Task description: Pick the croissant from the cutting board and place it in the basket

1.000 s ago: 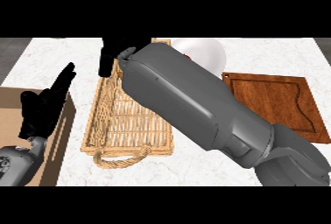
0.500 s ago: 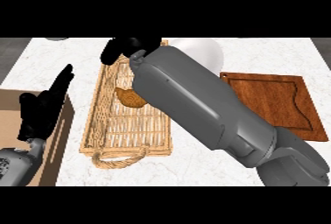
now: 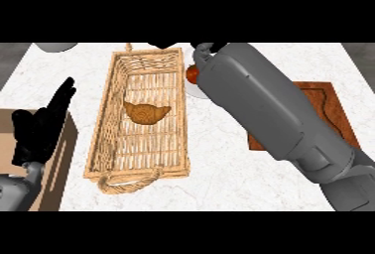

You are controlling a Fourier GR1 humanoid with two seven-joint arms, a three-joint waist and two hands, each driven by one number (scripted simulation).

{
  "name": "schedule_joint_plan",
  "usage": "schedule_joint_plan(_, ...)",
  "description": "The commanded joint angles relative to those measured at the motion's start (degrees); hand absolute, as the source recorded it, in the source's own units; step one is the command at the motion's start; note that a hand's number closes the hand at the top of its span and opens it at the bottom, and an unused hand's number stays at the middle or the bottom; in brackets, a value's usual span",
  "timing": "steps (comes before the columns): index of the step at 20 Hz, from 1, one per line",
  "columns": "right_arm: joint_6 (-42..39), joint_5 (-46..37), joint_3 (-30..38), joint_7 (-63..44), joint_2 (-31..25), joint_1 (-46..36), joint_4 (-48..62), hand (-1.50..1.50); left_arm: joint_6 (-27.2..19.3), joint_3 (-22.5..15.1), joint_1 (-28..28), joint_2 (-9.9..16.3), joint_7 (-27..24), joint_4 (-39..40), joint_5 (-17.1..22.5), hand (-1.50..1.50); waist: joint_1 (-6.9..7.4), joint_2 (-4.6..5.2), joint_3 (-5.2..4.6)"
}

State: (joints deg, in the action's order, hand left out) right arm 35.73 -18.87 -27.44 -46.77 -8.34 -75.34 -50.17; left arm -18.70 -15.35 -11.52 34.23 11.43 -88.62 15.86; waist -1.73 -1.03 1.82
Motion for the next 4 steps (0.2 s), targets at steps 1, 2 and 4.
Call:
schedule_joint_plan(1, 0.16, 1.43, 2.24, -1.10, -4.99, 6.36, -6.80, -1.50, 1.11, 0.15, 1.78, -1.63, 0.28, 6.38, 1.04, 0.00, -1.78, 0.55, -1.76)
schedule_joint_plan(2, -2.36, 2.30, 2.36, -1.16, -6.59, 7.02, -9.46, -1.50, 0.82, -0.07, 3.10, -1.95, -1.58, 6.96, 0.44, 0.00, -1.93, 0.46, -1.79)
schedule_joint_plan(4, -3.13, 4.31, 3.53, 3.33, -10.73, 13.14, -12.80, -1.50, -1.11, -0.89, 1.15, -2.96, 0.48, 5.55, -0.30, 0.00, -2.58, 0.78, -1.69)
